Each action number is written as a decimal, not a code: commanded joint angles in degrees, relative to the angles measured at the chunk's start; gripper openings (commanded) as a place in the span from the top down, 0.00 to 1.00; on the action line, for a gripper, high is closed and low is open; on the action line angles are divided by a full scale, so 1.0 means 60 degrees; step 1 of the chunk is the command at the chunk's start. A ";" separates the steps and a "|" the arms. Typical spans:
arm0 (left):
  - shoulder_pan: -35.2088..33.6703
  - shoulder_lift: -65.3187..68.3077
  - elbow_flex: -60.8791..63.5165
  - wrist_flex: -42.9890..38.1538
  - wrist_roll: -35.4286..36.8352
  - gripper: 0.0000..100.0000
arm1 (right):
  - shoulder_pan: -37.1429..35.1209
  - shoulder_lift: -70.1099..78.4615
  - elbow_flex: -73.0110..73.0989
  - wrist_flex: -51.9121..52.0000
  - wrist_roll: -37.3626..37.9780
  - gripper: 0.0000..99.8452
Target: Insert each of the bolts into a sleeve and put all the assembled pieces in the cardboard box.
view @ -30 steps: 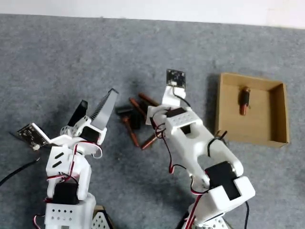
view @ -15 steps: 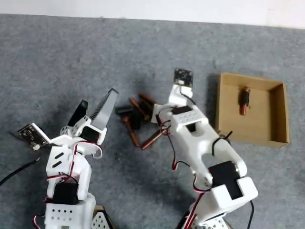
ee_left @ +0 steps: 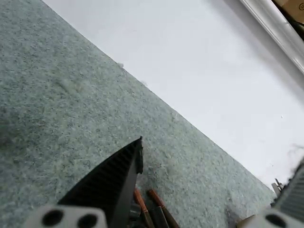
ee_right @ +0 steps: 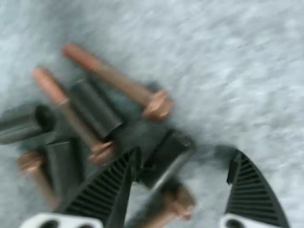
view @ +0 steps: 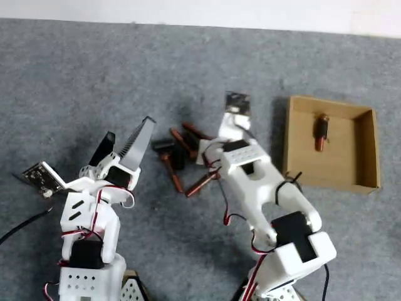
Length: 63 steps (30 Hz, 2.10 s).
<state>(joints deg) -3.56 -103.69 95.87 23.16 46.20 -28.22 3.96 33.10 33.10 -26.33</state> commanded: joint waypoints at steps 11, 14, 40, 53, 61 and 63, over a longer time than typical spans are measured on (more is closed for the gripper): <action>-0.0125 -0.0139 0.0212 -0.0059 0.0073 0.56 | -0.0256 0.1048 -0.0623 0.0051 -0.0601 0.84; -0.0125 -0.0139 0.0212 -0.0059 0.0073 0.56 | -0.0198 0.1048 -0.0637 0.0051 -0.0571 0.92; -0.0095 -0.0139 0.0212 0.0000 -0.0366 0.56 | 0.1121 -0.3070 0.0755 0.0388 0.0571 0.99; -0.0095 -0.0139 0.0212 0.0132 -0.0381 0.56 | 0.1121 -0.6264 0.3568 -0.1619 0.2183 0.99; -0.0125 -0.0139 0.0212 0.0147 -0.0381 0.56 | 0.1136 -0.7788 0.5033 -0.2586 0.2696 0.99; -0.0095 -0.0139 0.0212 0.0147 -0.0381 0.56 | 0.1165 -0.8198 0.5385 -0.2806 0.2872 0.99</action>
<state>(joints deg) -3.56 -103.69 95.87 23.78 44.53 -22.51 -40.62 64.66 19.47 -10.77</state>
